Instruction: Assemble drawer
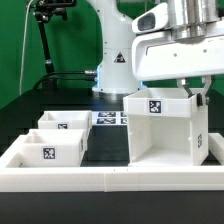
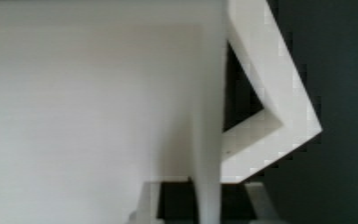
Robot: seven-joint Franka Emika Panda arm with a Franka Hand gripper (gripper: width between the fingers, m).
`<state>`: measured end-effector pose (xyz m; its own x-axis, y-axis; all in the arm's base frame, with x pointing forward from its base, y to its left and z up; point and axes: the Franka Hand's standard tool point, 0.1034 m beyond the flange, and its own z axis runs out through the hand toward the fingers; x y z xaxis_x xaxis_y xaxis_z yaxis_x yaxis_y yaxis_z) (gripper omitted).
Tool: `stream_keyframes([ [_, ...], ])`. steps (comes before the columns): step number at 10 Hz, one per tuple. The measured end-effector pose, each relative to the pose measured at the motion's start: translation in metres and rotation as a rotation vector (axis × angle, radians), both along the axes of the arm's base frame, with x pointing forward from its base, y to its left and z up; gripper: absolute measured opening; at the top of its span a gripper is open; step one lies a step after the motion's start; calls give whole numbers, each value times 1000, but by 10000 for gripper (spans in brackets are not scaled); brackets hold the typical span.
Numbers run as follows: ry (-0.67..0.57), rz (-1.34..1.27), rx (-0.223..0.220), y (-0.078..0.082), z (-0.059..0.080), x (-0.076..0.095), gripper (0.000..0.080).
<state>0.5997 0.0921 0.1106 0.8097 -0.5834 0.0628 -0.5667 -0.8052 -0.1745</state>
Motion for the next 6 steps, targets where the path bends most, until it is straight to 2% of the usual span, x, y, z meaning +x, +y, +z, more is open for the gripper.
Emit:
stream_keyframes([
  [5,22,-203,53,4,2,0,39],
  [6,51,-418,89,-1,1,-2,39],
])
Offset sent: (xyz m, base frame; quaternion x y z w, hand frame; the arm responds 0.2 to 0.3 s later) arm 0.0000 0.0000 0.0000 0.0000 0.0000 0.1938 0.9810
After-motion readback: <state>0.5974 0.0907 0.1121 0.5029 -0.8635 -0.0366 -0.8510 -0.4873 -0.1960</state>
